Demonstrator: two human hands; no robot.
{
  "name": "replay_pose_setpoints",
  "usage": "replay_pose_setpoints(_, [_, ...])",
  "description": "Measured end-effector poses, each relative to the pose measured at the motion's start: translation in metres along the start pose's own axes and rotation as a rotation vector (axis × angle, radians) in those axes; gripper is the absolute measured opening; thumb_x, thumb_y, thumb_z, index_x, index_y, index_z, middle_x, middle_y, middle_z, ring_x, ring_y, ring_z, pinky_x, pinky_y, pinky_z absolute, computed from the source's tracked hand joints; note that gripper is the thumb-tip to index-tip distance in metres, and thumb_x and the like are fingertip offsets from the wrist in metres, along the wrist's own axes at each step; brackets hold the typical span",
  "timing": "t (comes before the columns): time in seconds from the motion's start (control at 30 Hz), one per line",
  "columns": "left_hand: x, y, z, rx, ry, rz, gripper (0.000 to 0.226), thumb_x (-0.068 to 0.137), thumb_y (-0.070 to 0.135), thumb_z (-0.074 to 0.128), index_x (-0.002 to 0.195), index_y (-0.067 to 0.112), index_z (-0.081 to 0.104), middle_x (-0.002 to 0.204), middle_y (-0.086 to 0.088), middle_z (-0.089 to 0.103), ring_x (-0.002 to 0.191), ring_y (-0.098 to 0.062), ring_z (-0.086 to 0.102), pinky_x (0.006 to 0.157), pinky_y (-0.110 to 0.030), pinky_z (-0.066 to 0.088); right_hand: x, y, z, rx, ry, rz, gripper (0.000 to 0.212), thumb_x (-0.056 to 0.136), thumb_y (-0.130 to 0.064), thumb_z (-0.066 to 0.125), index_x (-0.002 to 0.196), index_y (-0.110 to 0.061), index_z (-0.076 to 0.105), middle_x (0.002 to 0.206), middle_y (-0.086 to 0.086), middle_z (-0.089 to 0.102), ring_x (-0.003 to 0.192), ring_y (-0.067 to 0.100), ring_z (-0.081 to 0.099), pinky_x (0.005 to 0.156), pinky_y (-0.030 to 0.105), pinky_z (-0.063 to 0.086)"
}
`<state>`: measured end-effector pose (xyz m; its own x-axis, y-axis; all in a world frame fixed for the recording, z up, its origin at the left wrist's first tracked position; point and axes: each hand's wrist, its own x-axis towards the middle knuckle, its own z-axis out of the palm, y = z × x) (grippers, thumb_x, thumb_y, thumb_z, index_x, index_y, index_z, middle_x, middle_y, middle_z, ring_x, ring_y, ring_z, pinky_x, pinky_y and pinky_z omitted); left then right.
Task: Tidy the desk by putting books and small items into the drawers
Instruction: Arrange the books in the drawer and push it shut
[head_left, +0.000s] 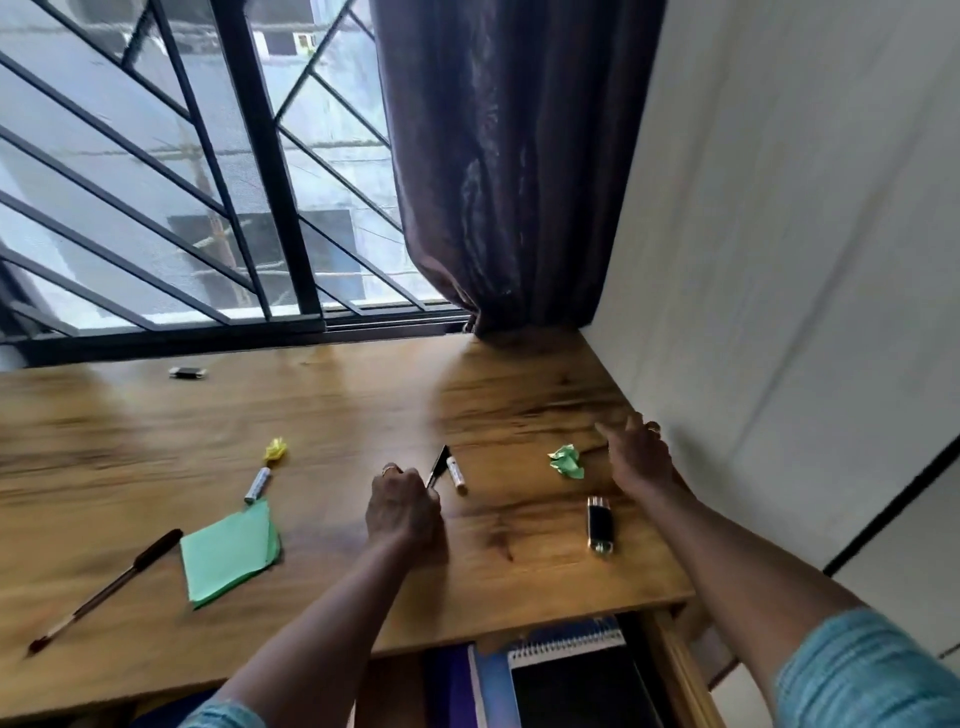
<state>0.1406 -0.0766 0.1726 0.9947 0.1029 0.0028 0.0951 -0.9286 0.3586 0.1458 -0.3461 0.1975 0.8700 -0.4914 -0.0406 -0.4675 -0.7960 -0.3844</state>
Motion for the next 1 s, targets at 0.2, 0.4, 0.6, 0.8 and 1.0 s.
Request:
replay_pose_setpoints(0.2, [0.006, -0.007, 0.004, -0.012, 0.021, -0.023, 0.027, 0.090, 0.018, 0.048, 0.102, 0.000, 0.064, 0.109, -0.020, 0.059, 0.104, -0.036, 0.059, 0.078, -0.036, 0.048, 0.025, 0.004, 0.012, -0.122, 0.000, -0.047, 0.041, 0.096, -0.021, 0.029, 0.132, -0.010, 0.048, 0.136, 0.015, 0.051, 0.121, 0.032, 0.050, 0.096, 0.035, 0.039])
replay_pose_setpoints(0.4, [-0.011, -0.025, -0.009, -0.154, 0.088, 0.002, 0.028, 0.093, 0.022, 0.049, 0.094, 0.000, 0.067, 0.102, -0.023, 0.063, 0.094, -0.036, 0.062, 0.070, -0.036, 0.047, 0.008, 0.004, 0.002, -0.346, 0.058, -0.033, 0.037, 0.097, -0.007, 0.032, 0.127, -0.005, 0.054, 0.130, 0.013, 0.056, 0.120, 0.029, 0.052, 0.099, 0.035, 0.040])
replay_pose_setpoints(0.6, [-0.052, -0.042, -0.035, -0.310, 0.134, -0.023, 0.025, 0.091, 0.015, 0.051, 0.093, -0.001, 0.070, 0.093, -0.022, 0.069, 0.086, -0.033, 0.065, 0.061, -0.031, 0.039, -0.042, 0.001, -0.023, -0.403, 0.111, 0.020, 0.040, 0.096, -0.013, 0.032, 0.117, -0.011, 0.065, 0.119, 0.011, 0.064, 0.110, 0.028, 0.059, 0.091, 0.032, 0.043])
replay_pose_setpoints(0.8, [-0.136, -0.066, -0.064, -0.347, 0.040, -0.096, 0.023, 0.087, 0.018, 0.058, 0.097, 0.005, 0.074, 0.095, -0.018, 0.072, 0.091, -0.031, 0.068, 0.067, -0.029, 0.044, -0.141, -0.007, -0.053, -0.147, 0.161, 0.054, 0.040, 0.100, -0.013, 0.028, 0.117, 0.003, 0.060, 0.120, 0.021, 0.060, 0.113, 0.033, 0.056, 0.095, 0.037, 0.043])
replay_pose_setpoints(1.0, [-0.248, -0.105, -0.072, -0.299, -0.140, -0.226, 0.027, 0.081, 0.028, 0.066, 0.098, 0.010, 0.075, 0.102, -0.015, 0.071, 0.101, -0.030, 0.066, 0.081, -0.033, 0.052, -0.269, -0.009, -0.024, -0.021, -0.086, -0.030, 0.032, 0.097, -0.010, 0.038, 0.122, -0.001, 0.056, 0.124, 0.020, 0.059, 0.115, 0.034, 0.057, 0.090, 0.037, 0.048])
